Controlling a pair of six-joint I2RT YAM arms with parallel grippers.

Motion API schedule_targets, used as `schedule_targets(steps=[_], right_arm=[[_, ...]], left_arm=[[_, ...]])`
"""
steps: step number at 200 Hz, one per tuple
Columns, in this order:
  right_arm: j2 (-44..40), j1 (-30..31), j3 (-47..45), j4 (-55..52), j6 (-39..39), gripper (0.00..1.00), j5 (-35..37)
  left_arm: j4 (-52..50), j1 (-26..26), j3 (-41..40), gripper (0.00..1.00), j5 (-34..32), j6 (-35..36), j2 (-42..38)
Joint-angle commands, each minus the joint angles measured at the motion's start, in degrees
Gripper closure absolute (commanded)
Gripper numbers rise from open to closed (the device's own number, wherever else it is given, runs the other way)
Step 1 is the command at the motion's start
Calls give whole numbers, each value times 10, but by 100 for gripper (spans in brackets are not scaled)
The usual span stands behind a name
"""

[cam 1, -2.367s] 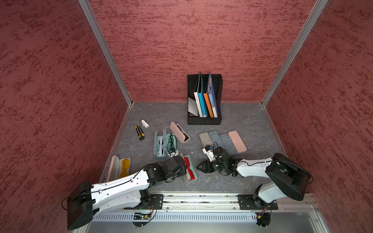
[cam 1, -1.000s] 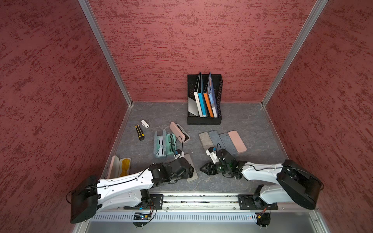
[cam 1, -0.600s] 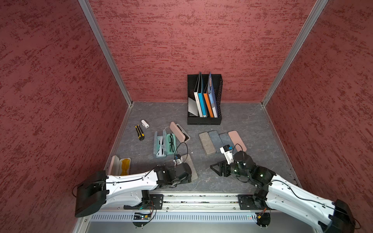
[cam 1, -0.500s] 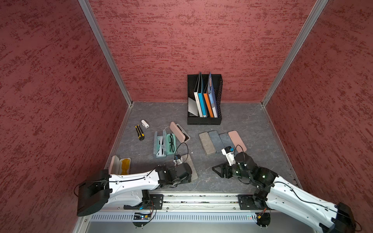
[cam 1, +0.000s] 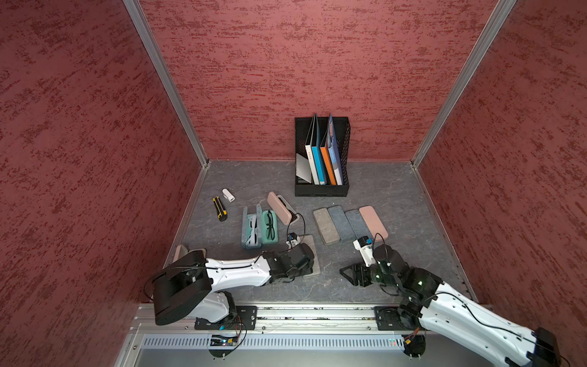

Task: Close the glasses case
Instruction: Move the glasses case to the center of the board.

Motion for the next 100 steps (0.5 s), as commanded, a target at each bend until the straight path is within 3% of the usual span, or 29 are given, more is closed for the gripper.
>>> schedule_targets(steps=[1,100], right_arm=[[-24,-5,-10,-22,-2,30,12],[-45,-5,-12,-30,-4,29,3]], left_arm=[[-36,28,10,51,8,50,44],[-62,98,133,58,21,115,160]])
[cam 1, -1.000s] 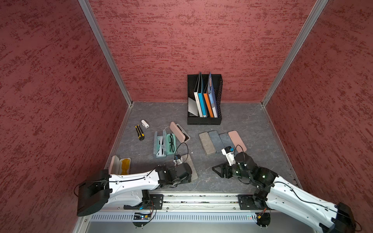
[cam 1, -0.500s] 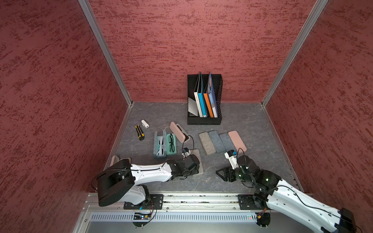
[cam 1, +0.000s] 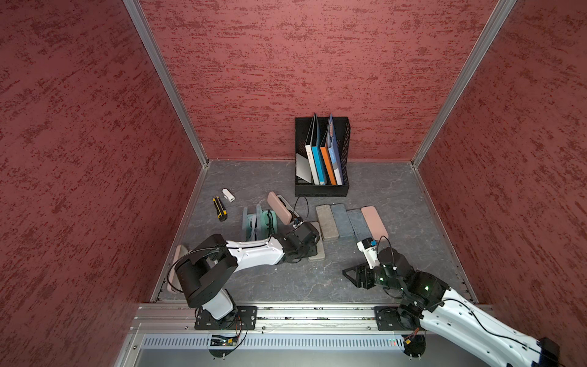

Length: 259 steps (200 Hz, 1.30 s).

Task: Close the glasses case
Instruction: Move the glasses case to the center of the board.

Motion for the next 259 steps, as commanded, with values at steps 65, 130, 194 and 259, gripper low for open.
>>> schedule_targets(steps=[65,130,194,259], right_arm=[[-2,-4,-2,-14,3,29,15],[1,-5,2,-28,16,29,44],[-11,-6,2,-33,17,29,48],[23,-6,-7,8,22,30,27]], left_arm=[[-62,5,103,58,3,73,124],[-70,23,130,64,13,91,157],[-112,51,171,72,7,130,195],[-96,69,142,72,-12,116,159]])
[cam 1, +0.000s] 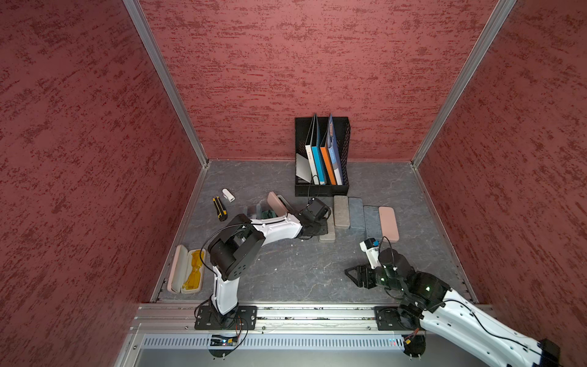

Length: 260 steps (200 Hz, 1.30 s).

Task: Close the glasses case
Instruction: Move the glasses case to the center of the board.

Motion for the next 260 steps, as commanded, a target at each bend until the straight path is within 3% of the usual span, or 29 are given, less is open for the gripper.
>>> schedule_targets(steps=[1,55,91,120,180,260], right_arm=[[30,-4,-7,35,7,30,-6],[221,13,25,172,21,39,-15],[329,81,86,213,37,43,41],[426,109,144,220,49,52,105],[577,142,305,93,-11,51,279],[672,145,405,19,-132,45,341]], left_arm=[[-52,6,-63,71,-44,5,-1],[-56,-43,-78,41,-70,1,-133],[-63,-51,-112,39,-82,-15,-218],[-96,-76,-160,38,-145,-38,-344],[-245,-138,-237,34,-239,-79,-596],[-326,-180,-252,32,-286,-103,-684]])
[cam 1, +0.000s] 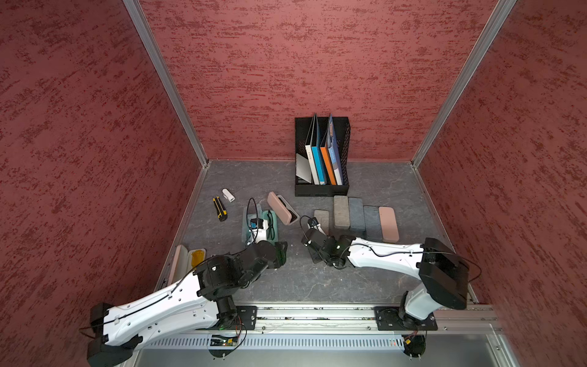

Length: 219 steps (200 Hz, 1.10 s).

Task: Close the glasses case
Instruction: Move the glasses case to the center of the board.

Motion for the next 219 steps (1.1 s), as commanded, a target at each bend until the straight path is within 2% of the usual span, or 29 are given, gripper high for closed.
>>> schedule_targets(steps=[1,77,125,219], right_arm=[[19,2,19,-39,-50,45,40],[95,-9,60,-54,-90,44,103],[121,-45,101,-62,-114,44,105],[139,-117,115,-49,-128,45,76]], left_arm=[[-31,-6,-3,32,-26,-8,-11],[-65,-6,-11,31,-45,-15,-47],[-72,-6,-13,31,-43,-13,-50],[-84,-6,-22,30,-47,-16,-69]])
